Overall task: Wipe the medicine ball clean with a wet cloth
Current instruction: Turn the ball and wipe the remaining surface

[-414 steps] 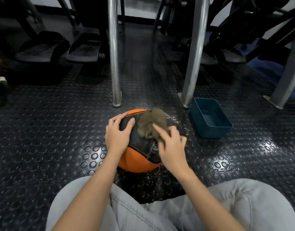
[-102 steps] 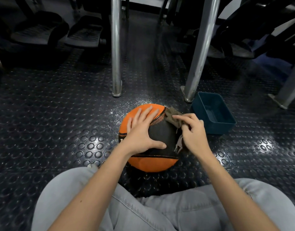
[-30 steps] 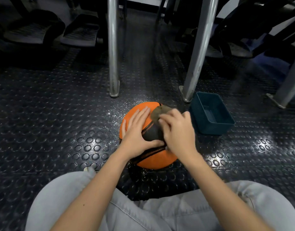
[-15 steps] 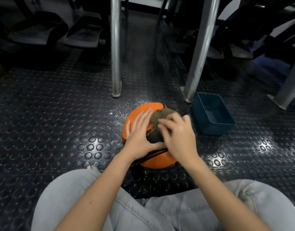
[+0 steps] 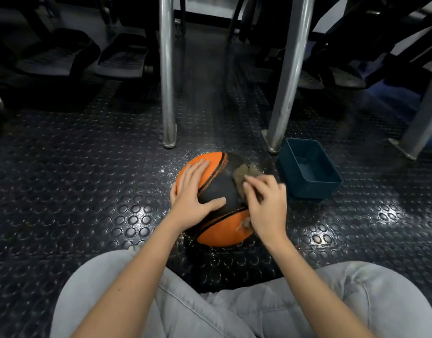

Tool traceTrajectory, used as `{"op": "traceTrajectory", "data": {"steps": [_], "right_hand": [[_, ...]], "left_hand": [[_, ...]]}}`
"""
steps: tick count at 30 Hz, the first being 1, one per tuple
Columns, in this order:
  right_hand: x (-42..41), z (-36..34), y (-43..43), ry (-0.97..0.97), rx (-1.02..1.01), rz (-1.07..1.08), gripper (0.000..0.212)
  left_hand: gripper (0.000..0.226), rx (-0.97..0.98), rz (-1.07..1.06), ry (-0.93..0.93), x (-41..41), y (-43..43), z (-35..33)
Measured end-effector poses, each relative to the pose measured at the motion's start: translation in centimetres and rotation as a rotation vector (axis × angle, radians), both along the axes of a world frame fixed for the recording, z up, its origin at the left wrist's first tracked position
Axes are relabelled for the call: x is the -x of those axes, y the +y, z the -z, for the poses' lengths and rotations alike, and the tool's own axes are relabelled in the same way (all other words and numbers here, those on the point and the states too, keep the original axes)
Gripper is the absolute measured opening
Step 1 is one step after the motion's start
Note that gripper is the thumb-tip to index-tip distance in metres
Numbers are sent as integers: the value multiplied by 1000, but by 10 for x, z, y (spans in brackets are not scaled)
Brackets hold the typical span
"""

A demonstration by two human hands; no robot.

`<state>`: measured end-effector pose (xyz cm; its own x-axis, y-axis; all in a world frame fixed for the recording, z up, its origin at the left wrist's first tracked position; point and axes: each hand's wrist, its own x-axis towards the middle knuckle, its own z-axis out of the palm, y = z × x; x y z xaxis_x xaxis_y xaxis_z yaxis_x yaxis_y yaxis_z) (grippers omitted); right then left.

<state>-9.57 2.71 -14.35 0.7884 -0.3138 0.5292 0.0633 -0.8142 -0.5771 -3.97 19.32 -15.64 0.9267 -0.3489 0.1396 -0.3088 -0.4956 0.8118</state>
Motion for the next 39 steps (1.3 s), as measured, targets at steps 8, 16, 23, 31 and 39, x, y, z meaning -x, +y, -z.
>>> {"op": "traceTrajectory", "data": {"steps": [8, 16, 23, 31, 39], "right_hand": [[-1, 18, -4, 45, -114, 60, 22], [5, 25, 3, -28, -18, -79, 24], [10, 22, 32, 2, -132, -4, 23], [-32, 2, 11, 115, -250, -17, 20], [-74, -21, -9, 279, -255, -19, 20]], "left_hand": [[66, -9, -114, 20, 0, -2, -25], [36, -168, -199, -220, -2, -7, -14], [42, -117, -263, -227, -8, 4, -10], [42, -114, -196, -70, -8, 5, -20], [81, -362, 3, -123, 5, 4, -21]]}}
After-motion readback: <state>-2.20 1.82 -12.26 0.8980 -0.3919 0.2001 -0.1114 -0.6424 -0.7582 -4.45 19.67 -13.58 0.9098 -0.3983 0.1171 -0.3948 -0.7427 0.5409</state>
